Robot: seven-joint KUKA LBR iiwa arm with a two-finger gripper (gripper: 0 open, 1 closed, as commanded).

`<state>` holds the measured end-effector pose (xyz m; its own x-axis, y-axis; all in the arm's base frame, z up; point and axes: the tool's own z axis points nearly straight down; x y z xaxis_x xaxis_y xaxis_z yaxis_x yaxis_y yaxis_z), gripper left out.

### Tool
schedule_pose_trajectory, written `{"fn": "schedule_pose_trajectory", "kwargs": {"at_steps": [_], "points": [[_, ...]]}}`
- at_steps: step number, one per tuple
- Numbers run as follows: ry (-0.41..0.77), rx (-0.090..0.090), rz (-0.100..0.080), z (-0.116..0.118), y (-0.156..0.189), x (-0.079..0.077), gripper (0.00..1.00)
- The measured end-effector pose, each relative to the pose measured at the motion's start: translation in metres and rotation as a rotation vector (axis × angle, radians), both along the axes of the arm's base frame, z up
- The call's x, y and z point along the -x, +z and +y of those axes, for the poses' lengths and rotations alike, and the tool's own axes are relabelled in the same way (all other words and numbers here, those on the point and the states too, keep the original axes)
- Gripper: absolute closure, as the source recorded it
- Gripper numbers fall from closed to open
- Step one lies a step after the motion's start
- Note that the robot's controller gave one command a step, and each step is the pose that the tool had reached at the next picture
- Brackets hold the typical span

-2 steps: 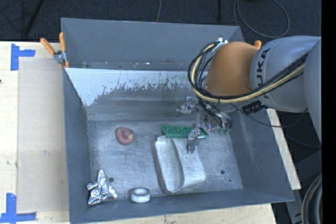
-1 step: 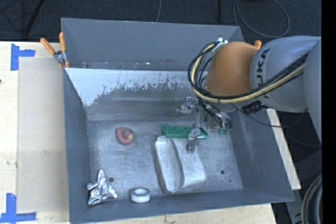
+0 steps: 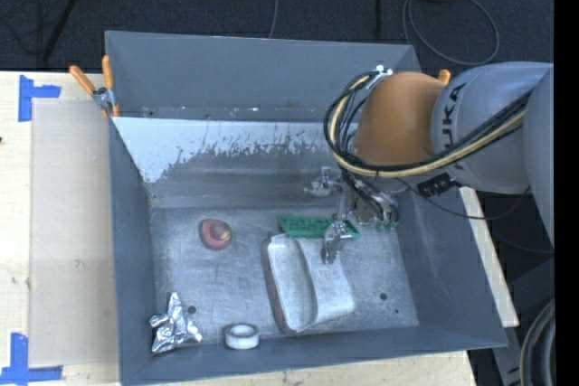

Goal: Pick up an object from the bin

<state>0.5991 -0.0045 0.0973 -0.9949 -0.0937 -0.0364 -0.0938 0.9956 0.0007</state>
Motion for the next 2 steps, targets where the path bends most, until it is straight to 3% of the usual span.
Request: {"fn": "schedule_pose_trajectory", "kwargs": {"at_steps": [2], "points": [[0.000, 0.000, 0.000, 0.0000, 0.0000, 0.0000, 0.00]]}}
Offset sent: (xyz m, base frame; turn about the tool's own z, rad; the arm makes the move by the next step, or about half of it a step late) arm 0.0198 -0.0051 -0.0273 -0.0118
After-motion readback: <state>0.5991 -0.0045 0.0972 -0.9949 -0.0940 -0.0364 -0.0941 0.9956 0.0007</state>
